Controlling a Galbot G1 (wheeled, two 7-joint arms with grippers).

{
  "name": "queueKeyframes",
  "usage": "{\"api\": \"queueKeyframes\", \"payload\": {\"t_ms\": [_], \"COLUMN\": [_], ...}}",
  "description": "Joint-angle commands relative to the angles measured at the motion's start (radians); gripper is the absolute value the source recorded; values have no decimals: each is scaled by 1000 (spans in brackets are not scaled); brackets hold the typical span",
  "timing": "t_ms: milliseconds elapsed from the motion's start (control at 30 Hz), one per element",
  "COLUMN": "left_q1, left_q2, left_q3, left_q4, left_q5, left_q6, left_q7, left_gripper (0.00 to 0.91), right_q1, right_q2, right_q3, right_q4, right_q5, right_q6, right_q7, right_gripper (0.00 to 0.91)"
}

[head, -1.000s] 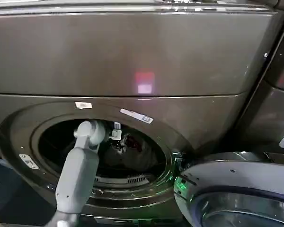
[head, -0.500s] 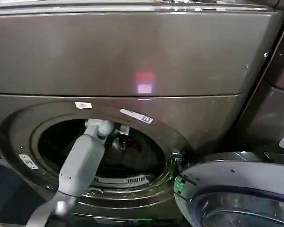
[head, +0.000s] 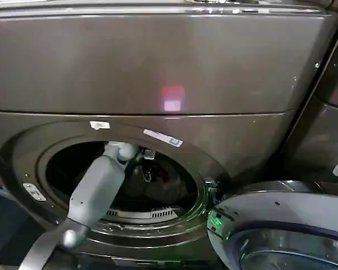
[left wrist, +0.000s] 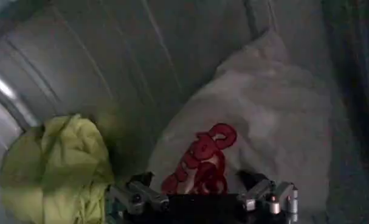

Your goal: Grasp the clothes from the dryer.

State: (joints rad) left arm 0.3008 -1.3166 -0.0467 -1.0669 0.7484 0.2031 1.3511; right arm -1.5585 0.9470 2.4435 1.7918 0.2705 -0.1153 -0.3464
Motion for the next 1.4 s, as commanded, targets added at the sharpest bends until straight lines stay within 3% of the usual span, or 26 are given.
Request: {"api": "queueKeyframes", "payload": {"t_ms": [33, 867, 933, 1000, 1100, 1267, 1400], "left_q1": [-2, 1, 2, 2, 5, 9, 9], "left_q2": [-6, -10, -9, -8, -7, -5, -5], "left_q3": [8, 3, 3, 2, 1, 1, 1], "left_q4": [63, 96, 96, 96, 95, 91, 91], "left_q5": [-52, -50, -50, -52, -50, -53, -55], "left_q6": [22, 36, 37, 39, 39, 41, 43], "left_q7": [1, 0, 0, 0, 0, 0, -1], "left_gripper": [907, 907, 853, 637, 580, 353, 239], "right_q1": [4, 13, 12, 11, 11, 10, 9], "right_q2": [-3, -5, -5, -6, -8, -8, -8], "right_q3": [-6, -18, -18, -17, -16, -16, -16], "right_q4": [5, 18, 19, 20, 22, 21, 21], "right_q5": [0, 1, 1, 2, 3, 5, 6], "right_q6": [0, 0, 0, 0, -1, -1, 0], "right_q7": [0, 0, 0, 0, 0, 0, -1], "right_gripper": [907, 907, 907, 907, 907, 907, 907]}}
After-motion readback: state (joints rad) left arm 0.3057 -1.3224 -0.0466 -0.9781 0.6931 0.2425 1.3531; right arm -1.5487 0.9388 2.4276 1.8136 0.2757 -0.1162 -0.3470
